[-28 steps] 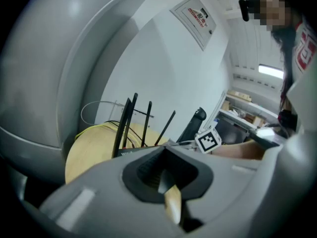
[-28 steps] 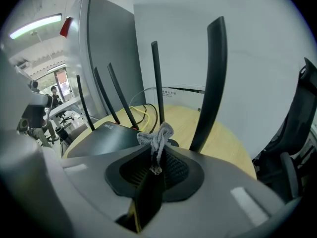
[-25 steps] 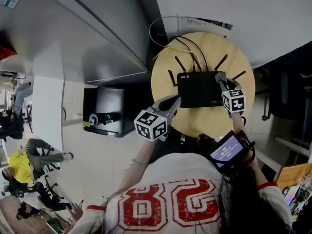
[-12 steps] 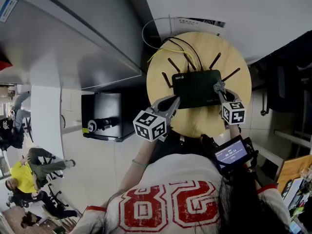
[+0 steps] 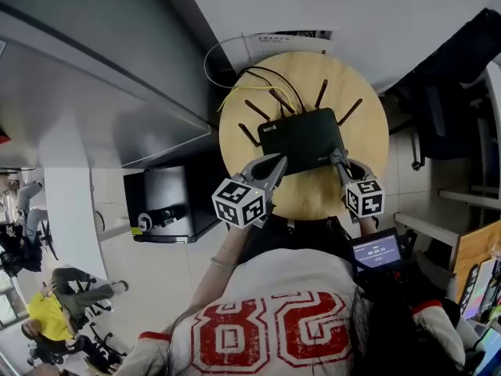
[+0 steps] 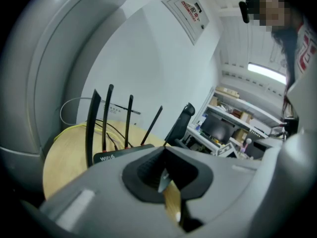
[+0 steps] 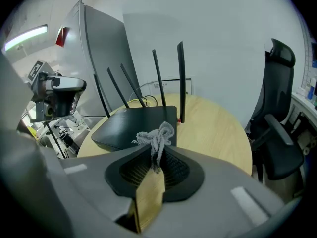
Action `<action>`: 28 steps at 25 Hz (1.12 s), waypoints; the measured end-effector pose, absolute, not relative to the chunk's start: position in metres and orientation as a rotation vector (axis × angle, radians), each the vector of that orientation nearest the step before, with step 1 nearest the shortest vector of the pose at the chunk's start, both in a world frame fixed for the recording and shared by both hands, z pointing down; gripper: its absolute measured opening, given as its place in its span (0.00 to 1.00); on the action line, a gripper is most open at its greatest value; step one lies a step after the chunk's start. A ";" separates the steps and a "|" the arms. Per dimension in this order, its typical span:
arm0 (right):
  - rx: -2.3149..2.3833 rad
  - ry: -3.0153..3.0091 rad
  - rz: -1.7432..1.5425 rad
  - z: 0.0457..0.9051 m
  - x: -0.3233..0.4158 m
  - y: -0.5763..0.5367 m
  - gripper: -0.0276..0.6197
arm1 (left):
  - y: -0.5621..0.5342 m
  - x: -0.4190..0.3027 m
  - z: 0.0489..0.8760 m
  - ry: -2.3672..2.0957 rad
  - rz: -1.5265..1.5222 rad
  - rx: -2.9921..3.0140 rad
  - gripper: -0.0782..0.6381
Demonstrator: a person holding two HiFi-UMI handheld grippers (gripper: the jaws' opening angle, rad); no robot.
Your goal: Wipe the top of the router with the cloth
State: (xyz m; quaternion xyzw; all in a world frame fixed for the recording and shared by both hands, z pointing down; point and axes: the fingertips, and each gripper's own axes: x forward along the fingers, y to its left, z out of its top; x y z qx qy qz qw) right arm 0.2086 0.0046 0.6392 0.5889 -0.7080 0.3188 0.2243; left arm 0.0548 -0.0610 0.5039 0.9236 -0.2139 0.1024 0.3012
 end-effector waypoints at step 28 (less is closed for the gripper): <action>1.569 -1.930 0.814 0.648 0.272 -0.075 0.13 | -0.073 0.018 0.505 -0.772 0.228 2.385 0.11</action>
